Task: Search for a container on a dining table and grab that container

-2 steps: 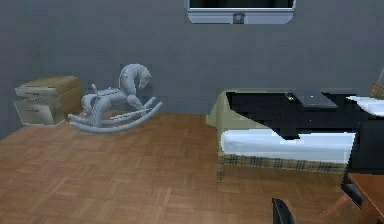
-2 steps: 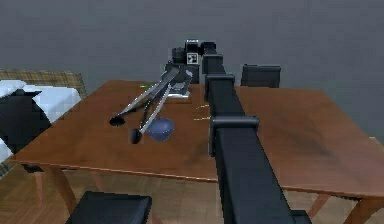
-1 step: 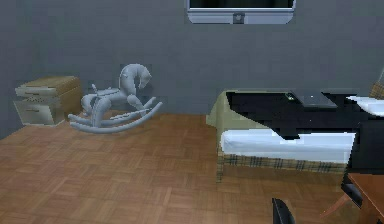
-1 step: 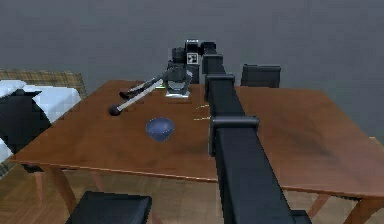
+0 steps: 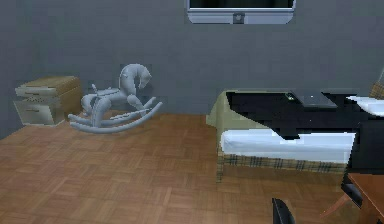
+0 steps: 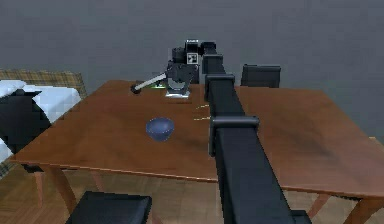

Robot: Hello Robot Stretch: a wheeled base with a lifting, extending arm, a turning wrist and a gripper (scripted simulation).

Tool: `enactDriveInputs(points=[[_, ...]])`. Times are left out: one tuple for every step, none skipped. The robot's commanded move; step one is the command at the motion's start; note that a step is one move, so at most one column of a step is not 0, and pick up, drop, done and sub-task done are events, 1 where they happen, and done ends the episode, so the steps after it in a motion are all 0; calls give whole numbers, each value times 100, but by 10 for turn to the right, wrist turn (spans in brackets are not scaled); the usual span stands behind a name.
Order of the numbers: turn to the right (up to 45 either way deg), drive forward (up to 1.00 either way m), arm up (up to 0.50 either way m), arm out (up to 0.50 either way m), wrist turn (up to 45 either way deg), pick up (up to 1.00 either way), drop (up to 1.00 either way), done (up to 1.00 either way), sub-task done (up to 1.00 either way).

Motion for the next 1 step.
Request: enactDriveInputs(points=[[0,0,0,0,90,0,0,0,0]])
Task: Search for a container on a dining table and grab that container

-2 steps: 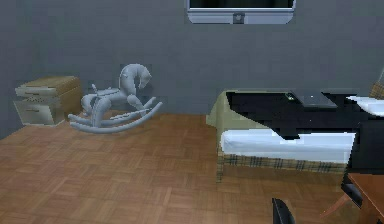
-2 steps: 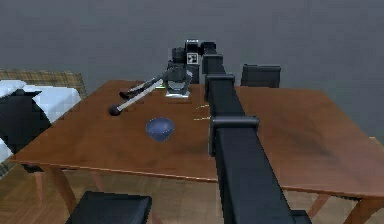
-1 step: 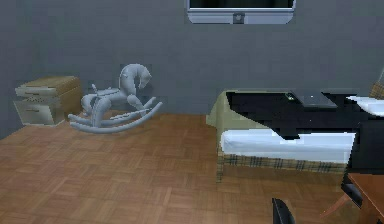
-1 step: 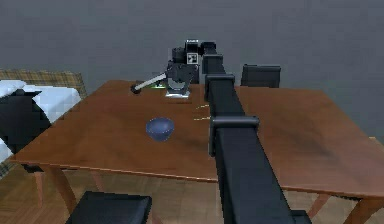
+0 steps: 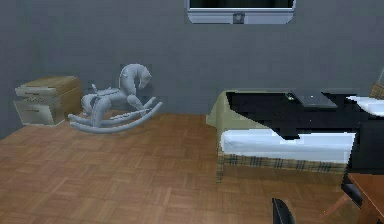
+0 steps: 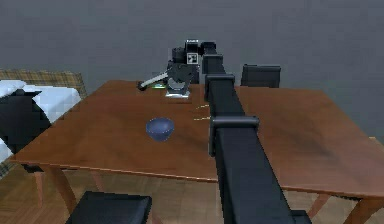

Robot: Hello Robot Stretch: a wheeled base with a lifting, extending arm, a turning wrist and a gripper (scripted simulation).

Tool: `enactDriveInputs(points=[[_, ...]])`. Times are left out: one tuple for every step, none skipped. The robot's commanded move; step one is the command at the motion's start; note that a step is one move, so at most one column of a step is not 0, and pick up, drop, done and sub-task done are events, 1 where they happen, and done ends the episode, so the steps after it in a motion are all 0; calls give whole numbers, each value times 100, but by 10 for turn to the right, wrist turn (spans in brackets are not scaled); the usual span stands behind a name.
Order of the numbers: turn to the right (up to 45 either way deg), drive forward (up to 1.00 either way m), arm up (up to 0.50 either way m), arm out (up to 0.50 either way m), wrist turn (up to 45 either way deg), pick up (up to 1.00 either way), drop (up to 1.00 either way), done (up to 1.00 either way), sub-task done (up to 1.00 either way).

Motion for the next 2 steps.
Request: enactDriveInputs(points=[[0,0,-24,0,0,0,0,0,0],[0,0,0,0,0,100,0,0,0]])
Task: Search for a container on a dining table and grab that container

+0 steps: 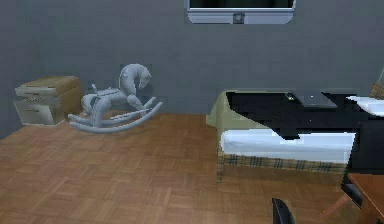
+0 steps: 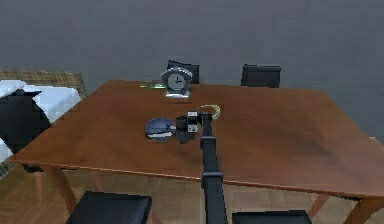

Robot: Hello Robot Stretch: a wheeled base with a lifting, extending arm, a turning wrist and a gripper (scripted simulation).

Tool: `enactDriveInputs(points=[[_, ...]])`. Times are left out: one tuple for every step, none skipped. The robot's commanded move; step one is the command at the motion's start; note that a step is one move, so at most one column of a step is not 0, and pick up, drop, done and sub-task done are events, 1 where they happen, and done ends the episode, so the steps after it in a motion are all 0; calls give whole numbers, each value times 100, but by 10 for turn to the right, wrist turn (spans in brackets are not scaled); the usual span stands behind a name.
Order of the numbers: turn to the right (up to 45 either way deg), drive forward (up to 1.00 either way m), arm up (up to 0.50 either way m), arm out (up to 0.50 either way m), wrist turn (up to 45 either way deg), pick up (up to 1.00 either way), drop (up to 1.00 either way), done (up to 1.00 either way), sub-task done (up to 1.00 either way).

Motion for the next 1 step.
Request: enactDriveInputs(points=[[0,0,10,0,0,0,0,0,0]])
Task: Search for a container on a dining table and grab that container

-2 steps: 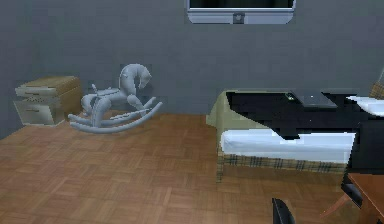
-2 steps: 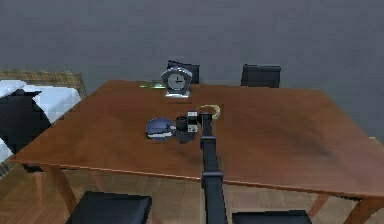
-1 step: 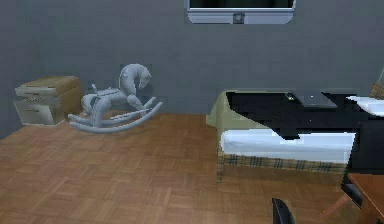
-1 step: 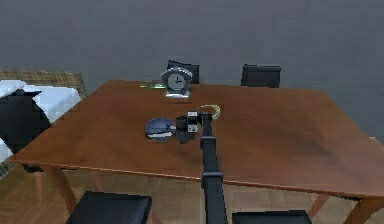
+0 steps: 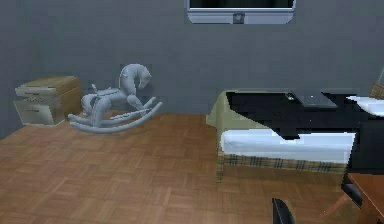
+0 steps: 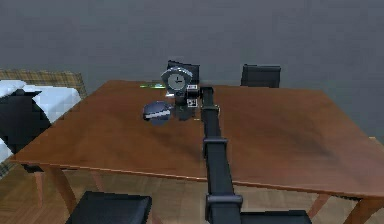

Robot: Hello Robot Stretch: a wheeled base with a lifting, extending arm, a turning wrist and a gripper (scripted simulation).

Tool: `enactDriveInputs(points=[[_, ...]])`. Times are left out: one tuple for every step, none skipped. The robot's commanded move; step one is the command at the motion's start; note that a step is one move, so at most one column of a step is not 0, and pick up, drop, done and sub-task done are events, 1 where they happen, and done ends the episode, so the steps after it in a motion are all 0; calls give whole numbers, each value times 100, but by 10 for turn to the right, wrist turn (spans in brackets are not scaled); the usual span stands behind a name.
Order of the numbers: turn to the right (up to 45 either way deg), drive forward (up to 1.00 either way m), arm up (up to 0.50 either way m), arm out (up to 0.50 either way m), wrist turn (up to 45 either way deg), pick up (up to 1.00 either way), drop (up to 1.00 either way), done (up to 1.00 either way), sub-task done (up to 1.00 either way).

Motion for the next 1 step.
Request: enactDriveInputs(points=[[0,0,0,0,0,0,0,100,0]])
